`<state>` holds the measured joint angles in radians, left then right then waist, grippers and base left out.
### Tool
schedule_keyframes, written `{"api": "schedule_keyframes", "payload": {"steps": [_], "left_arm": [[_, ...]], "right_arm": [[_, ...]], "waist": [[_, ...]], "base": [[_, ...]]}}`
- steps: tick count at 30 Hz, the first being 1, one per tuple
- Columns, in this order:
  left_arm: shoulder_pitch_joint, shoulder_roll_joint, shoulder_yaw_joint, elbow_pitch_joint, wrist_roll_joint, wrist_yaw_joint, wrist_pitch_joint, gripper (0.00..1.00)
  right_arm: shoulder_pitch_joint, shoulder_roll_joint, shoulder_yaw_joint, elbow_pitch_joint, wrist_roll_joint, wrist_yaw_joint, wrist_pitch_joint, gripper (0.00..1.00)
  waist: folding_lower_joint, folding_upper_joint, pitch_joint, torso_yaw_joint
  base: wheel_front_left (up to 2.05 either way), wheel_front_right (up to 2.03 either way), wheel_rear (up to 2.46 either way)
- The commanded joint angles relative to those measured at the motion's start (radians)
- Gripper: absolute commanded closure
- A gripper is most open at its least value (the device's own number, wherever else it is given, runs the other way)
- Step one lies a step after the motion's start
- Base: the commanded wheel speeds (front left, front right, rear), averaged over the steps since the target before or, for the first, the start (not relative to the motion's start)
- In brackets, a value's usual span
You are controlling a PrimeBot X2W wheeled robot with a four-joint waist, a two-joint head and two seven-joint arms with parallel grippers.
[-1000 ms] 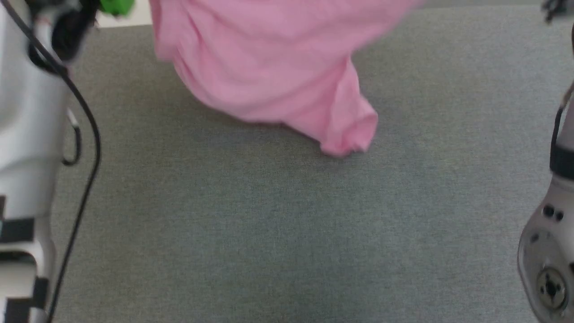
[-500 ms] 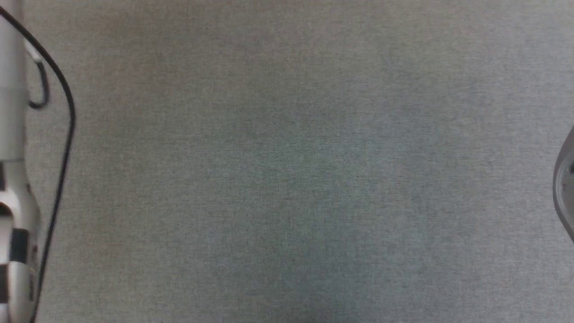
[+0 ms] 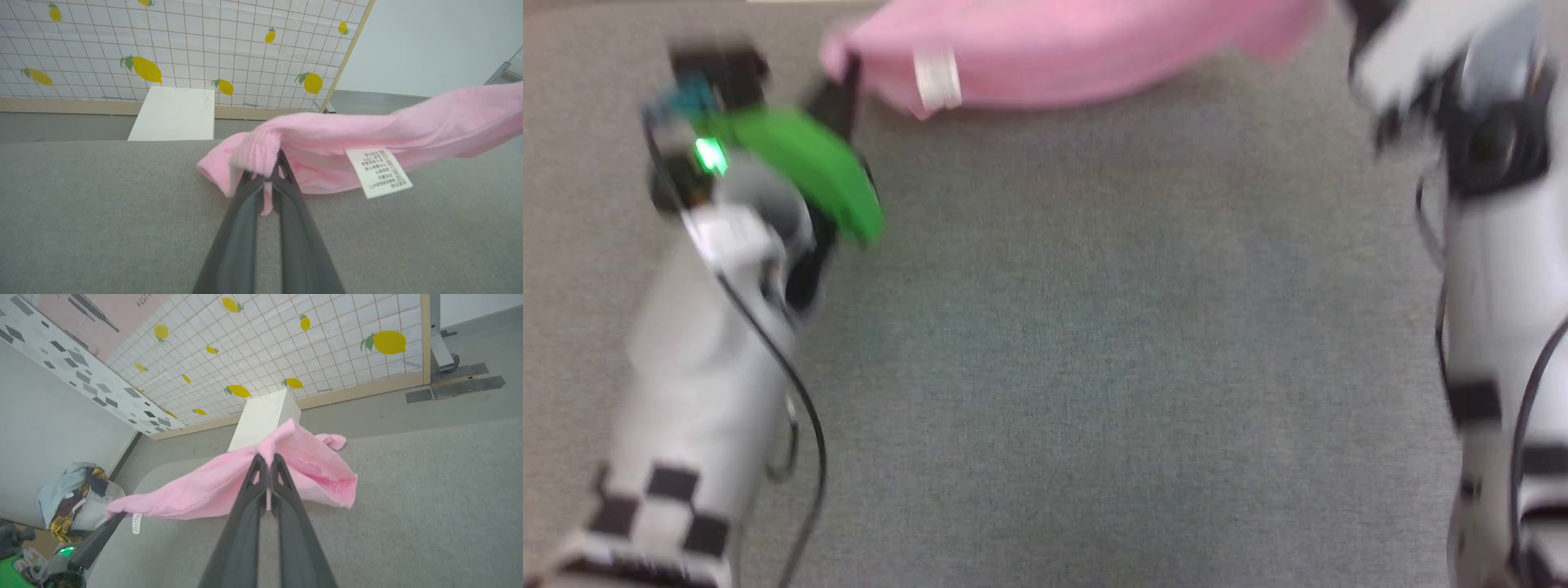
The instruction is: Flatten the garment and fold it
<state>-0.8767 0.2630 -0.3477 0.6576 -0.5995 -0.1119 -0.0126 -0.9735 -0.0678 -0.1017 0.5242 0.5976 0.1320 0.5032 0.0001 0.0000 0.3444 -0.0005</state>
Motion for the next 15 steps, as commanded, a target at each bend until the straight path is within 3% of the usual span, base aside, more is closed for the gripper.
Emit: {"api": "schedule_keyframes", "payload": {"steps": [1,7,15], "left_arm": [[0.062,-0.003,-0.007,-0.016,-0.014,-0.006,-0.013,1.00],[0.347,-0.015,-0.025,-0.104,-0.054,0.012,-0.029,1.00],[0.685,0.005,-0.019,-0.284,-0.096,0.114,0.000,1.00]], "right_arm": [[0.079,-0.011,0.008,-0.041,0.015,-0.001,0.004,1.00],[0.475,-0.033,0.006,-0.282,0.055,-0.001,0.053,1.00],[0.964,-0.001,-0.055,-0.595,0.068,-0.001,0.205,1.00]], "waist": [[-0.0001,0.0000,-0.081,0.002],[-0.0001,0.0000,-0.207,0.009],[-0.0001,0.0000,-0.313,0.018]], "base": [[0.00,0.00,0.00],[0.00,0.00,0.00],[0.00,0.00,0.00]]}}
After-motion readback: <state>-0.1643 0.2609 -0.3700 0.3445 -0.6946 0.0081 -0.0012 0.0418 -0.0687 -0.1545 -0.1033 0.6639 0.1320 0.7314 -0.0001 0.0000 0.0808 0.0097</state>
